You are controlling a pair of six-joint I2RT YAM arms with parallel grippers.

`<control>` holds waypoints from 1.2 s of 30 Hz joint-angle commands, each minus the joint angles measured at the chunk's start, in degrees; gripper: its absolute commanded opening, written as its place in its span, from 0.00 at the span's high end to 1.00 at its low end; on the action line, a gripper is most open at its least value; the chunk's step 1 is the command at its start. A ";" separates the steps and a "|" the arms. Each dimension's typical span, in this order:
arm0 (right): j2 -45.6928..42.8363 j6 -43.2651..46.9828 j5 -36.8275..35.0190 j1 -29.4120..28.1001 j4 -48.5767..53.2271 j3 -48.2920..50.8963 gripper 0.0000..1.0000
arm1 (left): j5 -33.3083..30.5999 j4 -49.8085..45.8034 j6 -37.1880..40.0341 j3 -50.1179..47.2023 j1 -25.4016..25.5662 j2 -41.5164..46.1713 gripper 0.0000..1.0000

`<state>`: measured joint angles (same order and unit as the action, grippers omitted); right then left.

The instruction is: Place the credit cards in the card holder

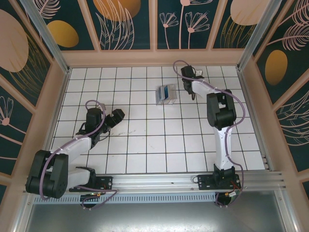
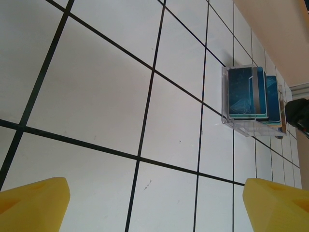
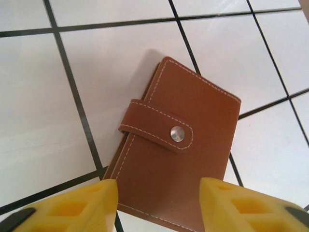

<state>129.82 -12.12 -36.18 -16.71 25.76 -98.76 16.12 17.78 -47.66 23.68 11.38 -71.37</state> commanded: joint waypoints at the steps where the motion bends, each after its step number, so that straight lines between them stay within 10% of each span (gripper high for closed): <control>1: 1.85 1.66 0.91 0.21 1.88 -1.53 0.45 | 1.35 0.55 0.03 1.03 0.40 -0.80 0.07; 21: 3.69 6.90 -1.24 0.14 2.12 -1.32 0.50 | 3.05 1.73 -0.03 1.89 0.46 -2.80 0.17; 36: 3.55 9.70 -3.31 -0.01 0.80 -1.72 0.77 | 4.49 2.54 0.08 1.53 0.49 -4.12 0.24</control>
<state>132.33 -3.66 -37.63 -16.86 25.96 -99.13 19.55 19.53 -48.07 24.53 11.66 -75.18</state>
